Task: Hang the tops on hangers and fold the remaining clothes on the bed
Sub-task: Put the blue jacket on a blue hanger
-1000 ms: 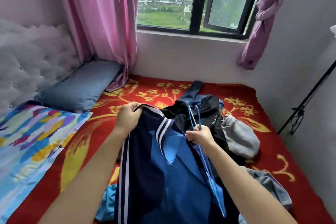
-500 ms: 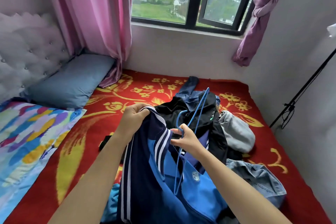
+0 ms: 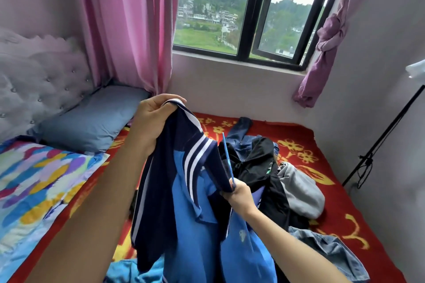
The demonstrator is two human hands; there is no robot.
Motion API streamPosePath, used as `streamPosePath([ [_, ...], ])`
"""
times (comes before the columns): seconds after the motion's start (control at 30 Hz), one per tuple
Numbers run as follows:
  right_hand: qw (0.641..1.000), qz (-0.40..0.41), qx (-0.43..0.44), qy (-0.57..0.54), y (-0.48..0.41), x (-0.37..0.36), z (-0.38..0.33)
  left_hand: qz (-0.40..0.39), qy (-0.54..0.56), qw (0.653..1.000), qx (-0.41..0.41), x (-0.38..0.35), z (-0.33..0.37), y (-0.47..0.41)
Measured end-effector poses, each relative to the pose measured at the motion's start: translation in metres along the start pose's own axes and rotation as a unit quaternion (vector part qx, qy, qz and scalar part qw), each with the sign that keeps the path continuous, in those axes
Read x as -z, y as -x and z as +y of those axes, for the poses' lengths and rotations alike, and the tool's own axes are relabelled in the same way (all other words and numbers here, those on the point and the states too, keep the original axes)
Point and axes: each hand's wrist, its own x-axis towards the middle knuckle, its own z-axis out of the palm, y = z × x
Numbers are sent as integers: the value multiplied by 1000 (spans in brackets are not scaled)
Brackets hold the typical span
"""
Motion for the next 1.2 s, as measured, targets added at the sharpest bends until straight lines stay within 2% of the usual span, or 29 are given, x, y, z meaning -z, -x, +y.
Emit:
streamPosePath([
  [0.1,990,136,27,27,-23,54,-38,37,-14,999,-3,19,6,-16],
  [0.17,979,198,43,21,-38,100,-79,53,-13,998,10,32,6,-26],
  [0.27,953,275,119,38,-42,156,-147,62,-10,998,-12,40,14,-32],
  [0.37,927,320,190,44,-31,189,-205,96,-17,992,-79,37,36,-35],
  [0.47,906,338,254,-3,-19,206,-243,140,-12,980,-141,37,62,-43],
  [0.6,893,352,279,-19,-27,206,-257,167,-45,968,-183,32,75,-58],
  [0.7,930,304,198,59,-48,190,-227,154,-98,971,-152,26,43,-68],
  [0.8,980,181,58,57,-61,161,-167,113,-201,968,-100,24,-29,-68],
  [0.87,996,76,-43,11,-59,139,-126,92,-246,965,-14,28,-91,-58],
  [0.97,989,-41,-136,-30,-45,108,-82,90,-281,947,129,33,-168,-27],
  [1.03,984,-64,-150,-73,-37,90,-70,84,-360,901,226,34,-198,0],
  [1.1,984,-72,-135,-88,-33,76,-68,75,-431,855,280,30,-218,30],
  [1.13,986,-76,-125,-85,-31,71,-71,76,-436,850,286,24,-223,44],
  [1.2,987,-91,-109,-82,-27,63,-77,74,-386,875,283,11,-232,74],
])
